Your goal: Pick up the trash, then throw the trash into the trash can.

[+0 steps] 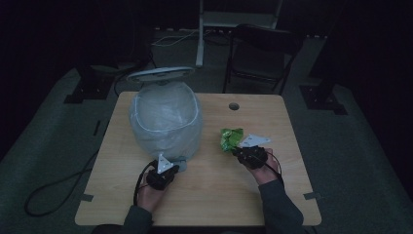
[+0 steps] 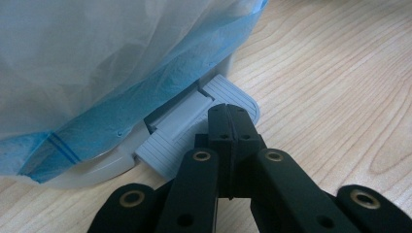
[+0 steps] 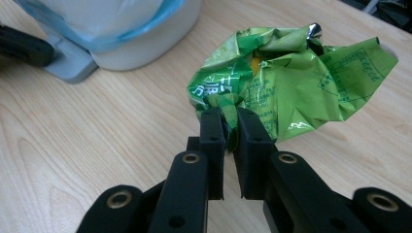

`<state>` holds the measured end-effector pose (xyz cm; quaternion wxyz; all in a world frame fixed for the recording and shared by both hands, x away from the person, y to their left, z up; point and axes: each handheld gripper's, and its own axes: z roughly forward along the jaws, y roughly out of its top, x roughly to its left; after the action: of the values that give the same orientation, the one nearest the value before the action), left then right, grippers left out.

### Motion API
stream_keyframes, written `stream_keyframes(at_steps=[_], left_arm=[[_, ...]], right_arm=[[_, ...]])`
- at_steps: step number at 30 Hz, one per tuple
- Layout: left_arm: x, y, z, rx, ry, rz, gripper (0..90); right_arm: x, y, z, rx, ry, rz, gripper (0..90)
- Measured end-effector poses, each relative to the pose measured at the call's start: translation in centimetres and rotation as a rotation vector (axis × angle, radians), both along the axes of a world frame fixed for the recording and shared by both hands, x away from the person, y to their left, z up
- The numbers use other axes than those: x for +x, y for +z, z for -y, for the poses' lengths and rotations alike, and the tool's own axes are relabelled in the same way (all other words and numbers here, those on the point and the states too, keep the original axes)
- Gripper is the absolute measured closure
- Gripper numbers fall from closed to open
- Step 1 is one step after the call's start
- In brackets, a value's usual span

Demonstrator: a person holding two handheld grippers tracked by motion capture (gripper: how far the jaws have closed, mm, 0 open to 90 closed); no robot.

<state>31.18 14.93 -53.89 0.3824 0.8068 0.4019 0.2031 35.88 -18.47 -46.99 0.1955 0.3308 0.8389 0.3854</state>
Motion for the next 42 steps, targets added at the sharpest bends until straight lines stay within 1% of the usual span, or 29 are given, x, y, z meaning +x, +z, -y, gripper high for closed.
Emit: stream_keyframes(at_steps=[2,6,20,30,42], left_arm=[[0.0,0.0,0.0,0.001,0.0,0.0,90.0],[0.0,0.0,0.0,0.0,0.0,0.0,90.0],[0.0,0.0,0.0,-0.002,-0.001,0.002,90.0],[0.0,0.0,-0.1,-0.003,-0.002,0.0,90.0],[0.0,0.0,-0.1,-0.004,0.001,0.001,90.0]], right_arm=[[0.1,0.4,0.1,0.009,0.005,0.001,82.5],[0.2,1.2,0.3,0.012,0.001,0.011,82.5],[0.2,3.5,0.5,0.005,0.007,0.053,82.5],[0.2,3.9,0.5,-0.001,0.008,0.054,82.4],[0.4,5.1,0.3,-0.006,0.018,0.071,82.4]])
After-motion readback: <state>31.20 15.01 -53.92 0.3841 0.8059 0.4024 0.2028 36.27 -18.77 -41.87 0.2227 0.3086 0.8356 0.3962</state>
